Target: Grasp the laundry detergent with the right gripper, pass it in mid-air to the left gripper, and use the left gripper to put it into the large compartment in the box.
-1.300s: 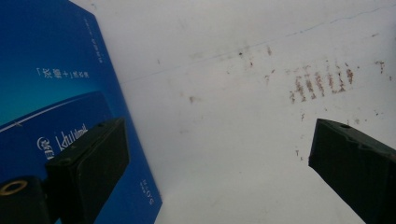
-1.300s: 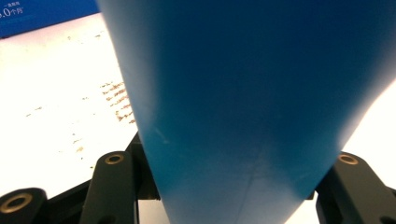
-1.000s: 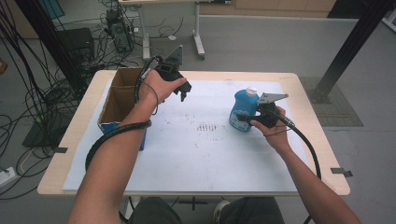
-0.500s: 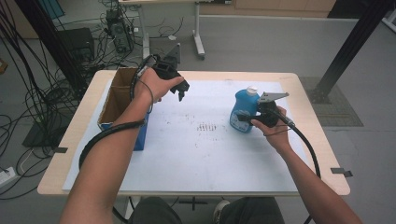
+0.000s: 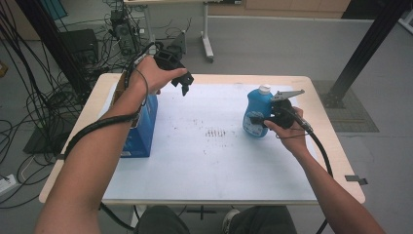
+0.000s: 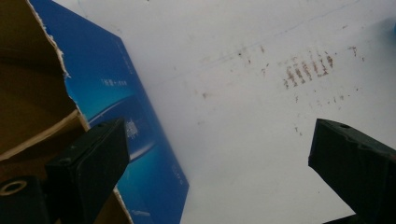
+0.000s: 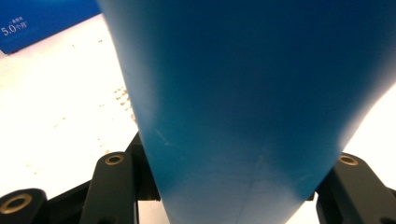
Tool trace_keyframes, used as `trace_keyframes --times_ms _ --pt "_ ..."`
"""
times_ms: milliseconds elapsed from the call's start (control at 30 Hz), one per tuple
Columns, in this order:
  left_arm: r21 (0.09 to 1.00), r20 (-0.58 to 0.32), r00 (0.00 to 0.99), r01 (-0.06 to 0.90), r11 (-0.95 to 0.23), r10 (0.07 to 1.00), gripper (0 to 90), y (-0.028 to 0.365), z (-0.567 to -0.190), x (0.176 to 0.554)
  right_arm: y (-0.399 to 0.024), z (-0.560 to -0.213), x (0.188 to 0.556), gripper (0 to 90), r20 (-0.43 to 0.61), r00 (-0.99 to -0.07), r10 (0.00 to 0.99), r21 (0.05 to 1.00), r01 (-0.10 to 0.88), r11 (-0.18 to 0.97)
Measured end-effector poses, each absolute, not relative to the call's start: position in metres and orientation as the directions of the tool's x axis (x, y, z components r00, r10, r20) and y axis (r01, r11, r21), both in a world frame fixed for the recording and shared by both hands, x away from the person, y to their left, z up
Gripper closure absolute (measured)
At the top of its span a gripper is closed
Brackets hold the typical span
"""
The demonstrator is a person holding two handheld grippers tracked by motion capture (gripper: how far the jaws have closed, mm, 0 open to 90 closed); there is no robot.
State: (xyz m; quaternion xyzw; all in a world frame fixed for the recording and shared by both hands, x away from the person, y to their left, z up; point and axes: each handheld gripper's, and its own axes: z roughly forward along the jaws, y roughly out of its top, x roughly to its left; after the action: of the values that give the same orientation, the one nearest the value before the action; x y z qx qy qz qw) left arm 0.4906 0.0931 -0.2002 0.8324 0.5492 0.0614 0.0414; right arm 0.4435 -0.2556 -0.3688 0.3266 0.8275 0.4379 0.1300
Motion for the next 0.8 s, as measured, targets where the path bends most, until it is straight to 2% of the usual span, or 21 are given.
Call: trace_keyframes --times_ms 167,267,400,800 --pt "0.15 0.057 0.414 0.896 -0.418 0.908 5.6 0.094 -0.192 0.489 -0.244 -0.347 0.441 43.6 0.058 -0.76 0.648 0.793 0.429 0.432" --pt "0.157 0.053 0.423 0.891 -0.426 0.904 5.5 0.095 -0.187 0.487 -0.228 -0.329 0.437 43.6 0.031 -0.782 0.622 0.804 0.389 0.45" --pt "0.166 0.047 0.446 0.879 -0.448 0.894 5.5 0.1 -0.18 0.484 -0.208 -0.313 0.438 43.5 0.044 -0.814 0.58 0.813 0.367 0.453" --pt "0.204 0.072 0.565 0.798 -0.567 0.822 5.2 0.104 -0.146 0.476 -0.145 -0.295 0.46 43.4 0.065 -0.882 0.466 0.808 0.321 0.495"
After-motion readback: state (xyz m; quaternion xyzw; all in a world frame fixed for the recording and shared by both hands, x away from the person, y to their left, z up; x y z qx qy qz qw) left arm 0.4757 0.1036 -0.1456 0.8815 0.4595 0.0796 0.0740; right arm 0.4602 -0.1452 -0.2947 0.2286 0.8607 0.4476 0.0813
